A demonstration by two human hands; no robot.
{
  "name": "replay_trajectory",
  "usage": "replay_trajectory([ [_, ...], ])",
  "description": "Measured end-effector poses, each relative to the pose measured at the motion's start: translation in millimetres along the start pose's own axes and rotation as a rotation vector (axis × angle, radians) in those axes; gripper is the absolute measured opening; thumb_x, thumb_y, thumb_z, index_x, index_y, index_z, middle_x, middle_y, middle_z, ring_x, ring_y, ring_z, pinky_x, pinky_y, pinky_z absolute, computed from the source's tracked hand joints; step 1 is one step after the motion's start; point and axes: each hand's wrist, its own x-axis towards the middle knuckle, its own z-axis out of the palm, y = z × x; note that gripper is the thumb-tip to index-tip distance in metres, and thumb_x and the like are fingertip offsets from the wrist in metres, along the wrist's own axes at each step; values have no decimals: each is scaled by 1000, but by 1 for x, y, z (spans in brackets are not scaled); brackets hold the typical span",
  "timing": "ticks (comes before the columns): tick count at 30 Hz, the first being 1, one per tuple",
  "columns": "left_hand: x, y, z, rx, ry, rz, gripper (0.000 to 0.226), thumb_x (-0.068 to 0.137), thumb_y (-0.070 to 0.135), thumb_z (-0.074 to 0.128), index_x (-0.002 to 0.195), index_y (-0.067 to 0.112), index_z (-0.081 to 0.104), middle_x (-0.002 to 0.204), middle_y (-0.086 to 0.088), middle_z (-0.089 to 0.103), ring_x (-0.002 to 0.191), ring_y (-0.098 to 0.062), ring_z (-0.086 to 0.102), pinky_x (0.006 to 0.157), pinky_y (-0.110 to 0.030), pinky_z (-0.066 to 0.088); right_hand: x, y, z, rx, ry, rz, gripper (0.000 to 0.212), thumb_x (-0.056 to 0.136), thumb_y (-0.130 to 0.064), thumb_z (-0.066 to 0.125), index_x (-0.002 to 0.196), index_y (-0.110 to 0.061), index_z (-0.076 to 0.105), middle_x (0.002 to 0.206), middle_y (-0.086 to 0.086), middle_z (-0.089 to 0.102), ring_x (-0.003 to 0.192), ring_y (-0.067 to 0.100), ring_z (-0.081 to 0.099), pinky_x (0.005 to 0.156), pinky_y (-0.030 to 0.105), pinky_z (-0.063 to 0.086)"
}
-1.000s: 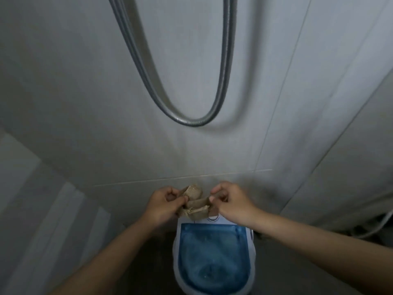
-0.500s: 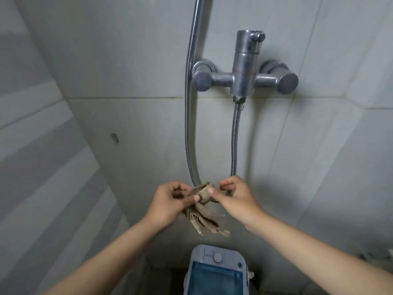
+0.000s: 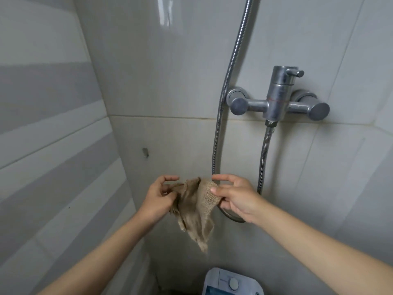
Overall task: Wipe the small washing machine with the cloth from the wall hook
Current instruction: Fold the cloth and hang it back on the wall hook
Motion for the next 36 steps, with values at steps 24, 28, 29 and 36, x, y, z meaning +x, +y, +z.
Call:
replay_trajectory([
  [24,81,-41,-126,1189,88,841,16,89,20,49,89,9,61,83,-12,61,61,-28,58,45,-32,47,121,18,77,-1702,-160,-1436,31,80,-12,44,92,-13,72,104,1,73,51,22,57,35,22,40],
  [28,107,-43,-141,1372,69,863,29,90,15,46,103,1,67,86,-17,64,57,-31,60,40,-33,48,153,21,83,-1775,-150,-1578,24,82,-10,52,94,-13,72,109,-2,72,52,20,56,38,24,40],
  [29,114,-43,-145,1406,48,833,31,89,13,45,107,0,66,86,-19,63,58,-32,60,40,-34,48,159,22,85,-1800,-163,-1591,24,82,-9,52,93,-13,72,108,-2,72,52,20,56,38,24,40],
  [36,144,-32,-148,1432,23,686,90,91,57,-9,113,3,59,97,-18,61,79,-37,61,65,-39,48,184,22,105,-1883,-126,-1489,43,76,-7,35,91,-10,75,101,6,75,53,24,62,35,24,45],
])
